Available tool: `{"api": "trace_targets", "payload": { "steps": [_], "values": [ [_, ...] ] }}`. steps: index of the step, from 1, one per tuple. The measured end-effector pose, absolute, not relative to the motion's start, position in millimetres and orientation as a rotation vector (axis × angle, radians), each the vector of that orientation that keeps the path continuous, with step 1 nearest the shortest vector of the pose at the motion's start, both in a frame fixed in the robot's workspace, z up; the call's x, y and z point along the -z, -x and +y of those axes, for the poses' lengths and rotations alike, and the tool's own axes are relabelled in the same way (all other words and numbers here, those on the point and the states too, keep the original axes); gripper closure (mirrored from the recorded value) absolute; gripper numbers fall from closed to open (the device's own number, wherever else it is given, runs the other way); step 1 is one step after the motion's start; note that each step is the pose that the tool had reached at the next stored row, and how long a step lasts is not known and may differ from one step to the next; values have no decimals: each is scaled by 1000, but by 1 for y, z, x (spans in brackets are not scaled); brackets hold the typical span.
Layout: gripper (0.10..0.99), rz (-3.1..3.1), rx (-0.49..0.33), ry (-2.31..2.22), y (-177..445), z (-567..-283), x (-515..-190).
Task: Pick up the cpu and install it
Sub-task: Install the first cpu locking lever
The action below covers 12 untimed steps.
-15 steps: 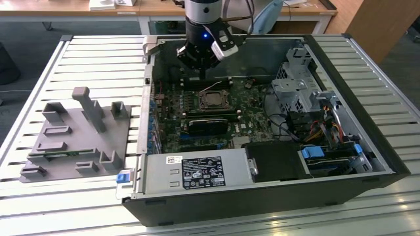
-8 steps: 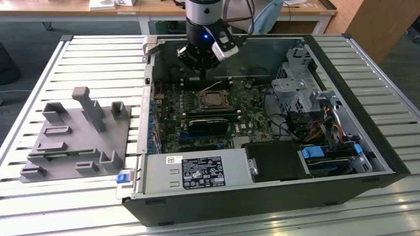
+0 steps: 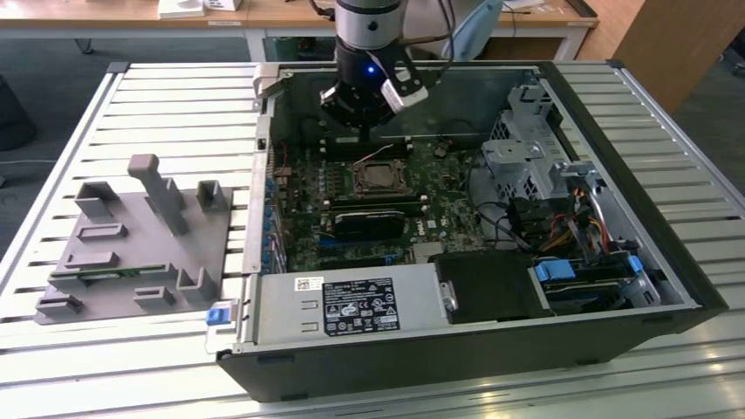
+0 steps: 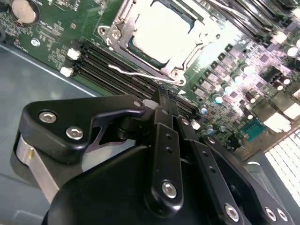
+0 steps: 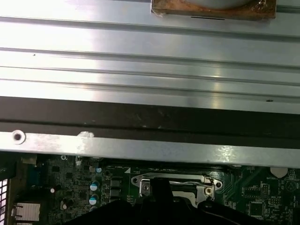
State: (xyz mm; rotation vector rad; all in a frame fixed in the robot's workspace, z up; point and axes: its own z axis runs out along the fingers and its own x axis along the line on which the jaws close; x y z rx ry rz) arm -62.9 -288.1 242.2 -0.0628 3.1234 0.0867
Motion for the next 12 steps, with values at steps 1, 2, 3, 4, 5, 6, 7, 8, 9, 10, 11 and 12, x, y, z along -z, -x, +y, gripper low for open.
{"api": "trace_targets", "payload": {
  "steps": [1,2,3,4,5,6,7,8,9,10,11,12],
  "values": [
    [980,3123,-87,63,61,-288,-241],
    [980,3123,-87,63,60,-288,-241],
    [980,3123,-87,63,59,-288,-240],
    [980,3123,-87,63,58,-288,-240],
    [980,3123,-87,63,57,-288,-240],
    [980,3123,-87,63,56,-288,-239],
    [980,3123,-87,63,54,-288,-238],
    [980,3123,-87,63,53,-288,-237],
    [980,3124,-87,63,51,-288,-235],
    [980,3124,-87,62,49,-287,-234],
    [980,3124,-87,63,49,-287,-232],
    [980,3124,-87,63,48,-287,-231]
  ]
}}
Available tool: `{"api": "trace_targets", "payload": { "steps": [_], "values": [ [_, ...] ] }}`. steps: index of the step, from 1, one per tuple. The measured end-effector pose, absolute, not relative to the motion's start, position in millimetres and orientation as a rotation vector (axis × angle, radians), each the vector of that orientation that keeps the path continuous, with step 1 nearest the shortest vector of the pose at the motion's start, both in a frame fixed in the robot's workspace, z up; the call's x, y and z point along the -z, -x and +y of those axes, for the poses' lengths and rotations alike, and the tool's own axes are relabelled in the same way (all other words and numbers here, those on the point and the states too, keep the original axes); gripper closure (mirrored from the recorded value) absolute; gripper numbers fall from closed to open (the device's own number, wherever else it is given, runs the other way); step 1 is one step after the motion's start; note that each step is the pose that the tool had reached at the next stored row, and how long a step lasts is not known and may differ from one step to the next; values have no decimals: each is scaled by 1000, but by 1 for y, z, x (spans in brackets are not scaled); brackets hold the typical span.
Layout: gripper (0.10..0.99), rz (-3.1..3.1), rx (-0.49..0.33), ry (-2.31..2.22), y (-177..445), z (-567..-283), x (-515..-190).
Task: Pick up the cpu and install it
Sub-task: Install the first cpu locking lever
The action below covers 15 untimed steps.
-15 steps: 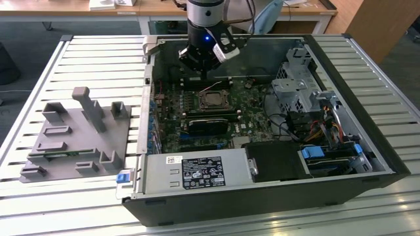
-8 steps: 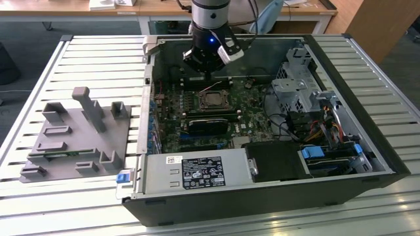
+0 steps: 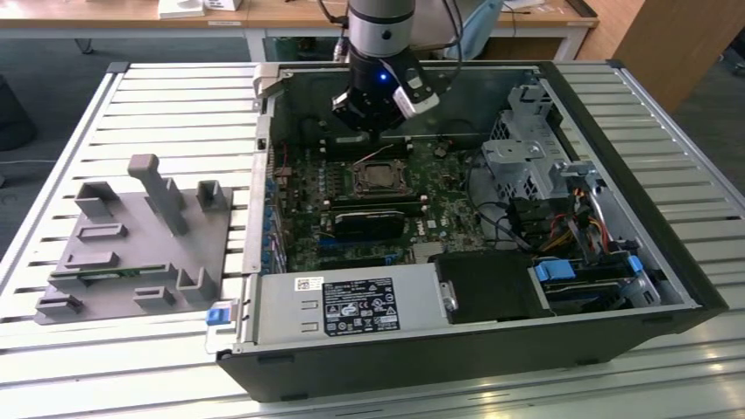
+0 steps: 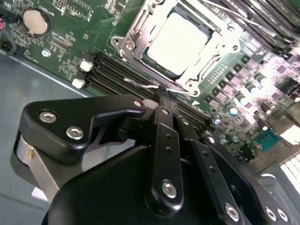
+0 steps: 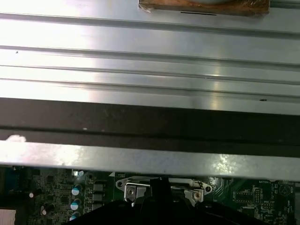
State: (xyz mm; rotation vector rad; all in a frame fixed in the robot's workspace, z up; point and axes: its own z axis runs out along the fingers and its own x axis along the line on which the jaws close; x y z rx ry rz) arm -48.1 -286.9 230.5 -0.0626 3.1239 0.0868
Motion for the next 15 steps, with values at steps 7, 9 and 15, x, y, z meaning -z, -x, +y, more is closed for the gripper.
{"api": "trace_targets", "payload": {
  "steps": [7,9,15],
  "values": [
    [980,3124,-87,52,45,-284,-225],
    [980,3124,-88,52,43,-283,-223],
    [980,3124,-88,52,38,-281,-220]
  ]
}}
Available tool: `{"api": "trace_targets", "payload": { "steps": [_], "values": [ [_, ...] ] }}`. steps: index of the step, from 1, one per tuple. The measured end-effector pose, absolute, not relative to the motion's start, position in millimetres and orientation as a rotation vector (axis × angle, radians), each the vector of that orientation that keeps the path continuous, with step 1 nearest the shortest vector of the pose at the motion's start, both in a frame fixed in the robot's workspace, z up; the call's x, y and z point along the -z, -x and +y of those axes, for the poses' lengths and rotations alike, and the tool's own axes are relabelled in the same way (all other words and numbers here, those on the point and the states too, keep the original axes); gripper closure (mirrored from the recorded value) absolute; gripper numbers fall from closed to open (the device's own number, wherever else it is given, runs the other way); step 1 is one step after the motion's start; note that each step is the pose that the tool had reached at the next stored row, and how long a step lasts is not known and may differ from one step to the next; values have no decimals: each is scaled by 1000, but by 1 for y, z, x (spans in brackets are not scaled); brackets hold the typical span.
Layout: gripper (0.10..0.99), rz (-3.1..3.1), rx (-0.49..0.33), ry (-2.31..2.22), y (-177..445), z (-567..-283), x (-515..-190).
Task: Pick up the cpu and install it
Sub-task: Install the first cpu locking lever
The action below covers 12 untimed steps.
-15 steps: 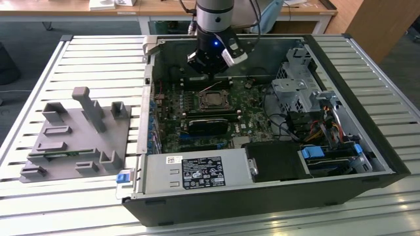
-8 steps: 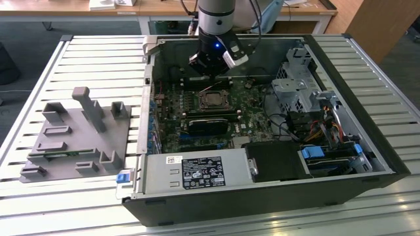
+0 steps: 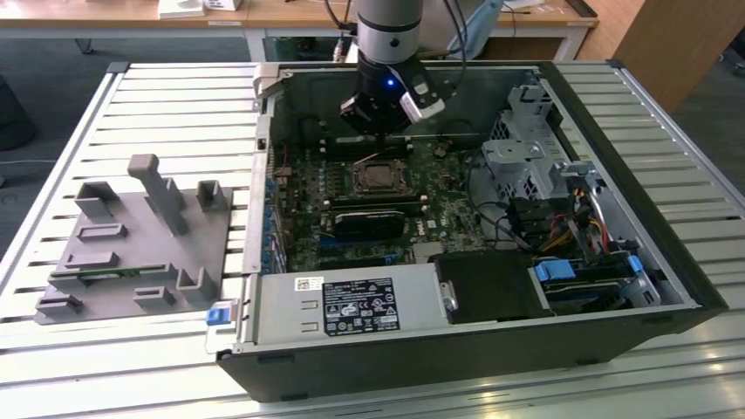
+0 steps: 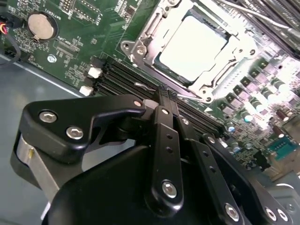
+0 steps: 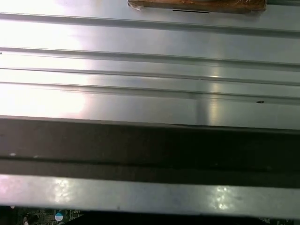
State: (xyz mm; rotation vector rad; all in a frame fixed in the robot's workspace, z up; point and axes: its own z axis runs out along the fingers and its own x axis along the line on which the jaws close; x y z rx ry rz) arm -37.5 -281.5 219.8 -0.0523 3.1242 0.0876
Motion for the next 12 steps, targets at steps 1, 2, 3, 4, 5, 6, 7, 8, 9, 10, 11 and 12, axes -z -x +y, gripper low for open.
{"api": "trace_targets", "payload": {
  "steps": [1,2,3,4,5,6,7,8,9,10,11,12],
  "values": [
    [980,3124,-88,52,36,-281,-219],
    [980,3124,-88,52,35,-281,-218],
    [980,3125,-88,52,33,-281,-217],
    [980,3125,-88,52,32,-281,-216],
    [980,3126,-88,52,31,-281,-216],
    [980,3126,-88,52,30,-281,-215],
    [980,3126,-88,52,29,-281,-214],
    [980,3127,-88,52,29,-280,-213],
    [980,3128,-88,52,28,-280,-211],
    [980,3128,-88,52,27,-280,-210],
    [980,3128,-88,52,27,-280,-209],
    [980,3129,-88,52,26,-280,-207]
  ]
}}
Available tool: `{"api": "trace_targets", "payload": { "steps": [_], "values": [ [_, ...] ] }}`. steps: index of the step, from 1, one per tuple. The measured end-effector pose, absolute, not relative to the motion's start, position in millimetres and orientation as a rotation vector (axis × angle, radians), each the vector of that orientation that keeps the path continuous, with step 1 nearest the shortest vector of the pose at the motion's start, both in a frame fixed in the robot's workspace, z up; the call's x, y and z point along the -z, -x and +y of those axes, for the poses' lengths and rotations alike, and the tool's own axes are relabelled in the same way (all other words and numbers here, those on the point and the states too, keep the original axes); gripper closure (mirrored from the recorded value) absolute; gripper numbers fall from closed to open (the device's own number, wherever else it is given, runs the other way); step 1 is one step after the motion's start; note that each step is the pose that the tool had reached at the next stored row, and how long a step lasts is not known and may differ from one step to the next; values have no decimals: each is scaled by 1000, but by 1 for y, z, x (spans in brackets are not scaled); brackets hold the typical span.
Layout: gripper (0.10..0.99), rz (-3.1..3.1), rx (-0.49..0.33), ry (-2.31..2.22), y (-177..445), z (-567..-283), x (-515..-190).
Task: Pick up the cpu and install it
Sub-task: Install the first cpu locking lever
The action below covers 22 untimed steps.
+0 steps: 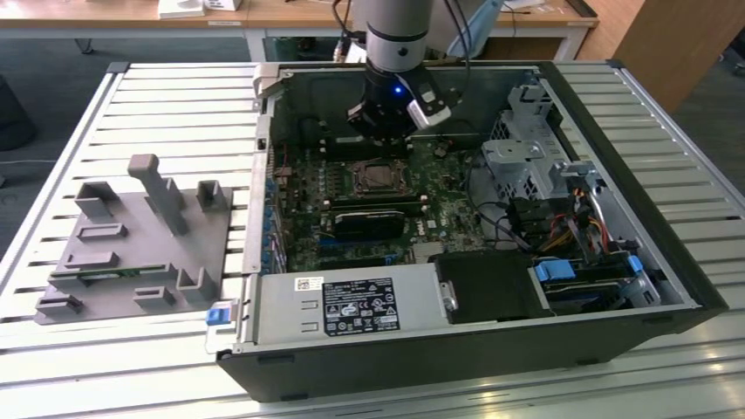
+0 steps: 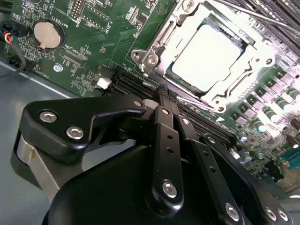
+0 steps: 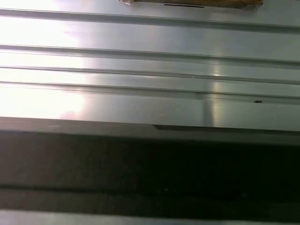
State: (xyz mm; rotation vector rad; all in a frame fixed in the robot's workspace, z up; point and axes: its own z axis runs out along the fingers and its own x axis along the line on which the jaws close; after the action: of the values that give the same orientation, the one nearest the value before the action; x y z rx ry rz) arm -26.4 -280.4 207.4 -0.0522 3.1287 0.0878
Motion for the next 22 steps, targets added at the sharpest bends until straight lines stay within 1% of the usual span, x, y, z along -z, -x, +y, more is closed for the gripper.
{"api": "trace_targets", "payload": {
  "steps": [7,18,22],
  "values": [
    [980,3131,-88,52,24,-280,-200],
    [980,3131,-87,52,24,-280,-202],
    [980,3131,-63,52,24,-280,-201]
  ]
}}
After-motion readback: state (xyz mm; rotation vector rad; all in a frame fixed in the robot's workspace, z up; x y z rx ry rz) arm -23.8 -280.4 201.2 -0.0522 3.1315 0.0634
